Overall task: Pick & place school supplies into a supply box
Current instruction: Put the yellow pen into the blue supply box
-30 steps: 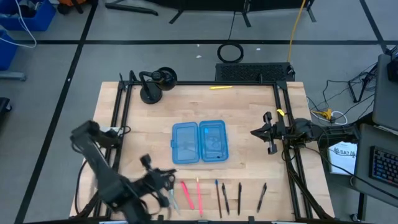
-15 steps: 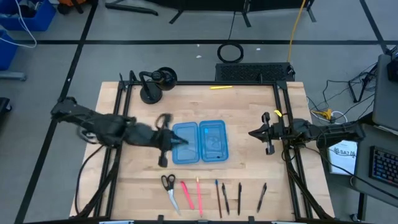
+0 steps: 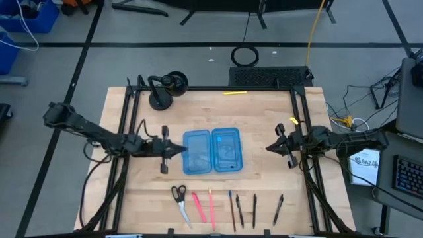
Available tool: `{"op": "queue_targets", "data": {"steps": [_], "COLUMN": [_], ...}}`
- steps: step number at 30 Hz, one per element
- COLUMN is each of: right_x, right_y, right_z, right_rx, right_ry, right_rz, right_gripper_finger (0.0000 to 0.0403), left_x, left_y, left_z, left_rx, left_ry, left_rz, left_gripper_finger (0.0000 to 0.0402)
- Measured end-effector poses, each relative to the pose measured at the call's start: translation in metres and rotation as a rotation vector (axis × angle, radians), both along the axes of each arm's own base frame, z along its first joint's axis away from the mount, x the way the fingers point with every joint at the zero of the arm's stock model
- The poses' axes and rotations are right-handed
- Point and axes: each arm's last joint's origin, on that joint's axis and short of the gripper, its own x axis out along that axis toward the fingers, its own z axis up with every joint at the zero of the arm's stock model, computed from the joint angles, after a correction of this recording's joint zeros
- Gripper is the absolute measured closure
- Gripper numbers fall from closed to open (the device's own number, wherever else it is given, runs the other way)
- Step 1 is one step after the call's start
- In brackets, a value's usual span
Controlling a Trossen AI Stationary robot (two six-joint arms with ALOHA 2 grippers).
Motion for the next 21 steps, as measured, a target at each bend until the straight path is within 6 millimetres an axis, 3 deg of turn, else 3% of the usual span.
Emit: {"op": "queue_targets", "data": {"steps": [3, 6, 10, 13, 21], "right_x": [0.003, 0.007, 0.020, 0.045, 0.122], "right_y": [-0.001, -0.008, -0.021, -0.036, -0.107], "right_z": [-0.002, 0.034, 0.058, 0.080, 0.097], "right_rx": [-0.029, -0.075, -0.172, -0.196, -0.380], "right_ry": [0.191, 0.282, 0.609, 0.748, 0.978], "right_rz": [-0.026, -0.229, -0.435, -0.501, -0.554], "right_gripper_finger": [0.0403, 0.0403, 0.0403, 0.0403, 0.0403], "left_x": [-0.019, -0.030, -0.035, -0.035, -0.034], "left_y": [0.007, 0.015, 0.022, 0.026, 0.029], "left_z": [-0.027, -0.046, -0.055, -0.059, -0.058], "left_rx": [-0.086, -0.135, -0.146, -0.117, -0.094], "left_ry": [-0.015, 0.002, 0.006, 0.028, 0.028], "left_rz": [0.084, 0.193, 0.258, 0.282, 0.283], "left_gripper_finger": [0.0401, 0.0401, 0.0401, 0.0400, 0.0387]}}
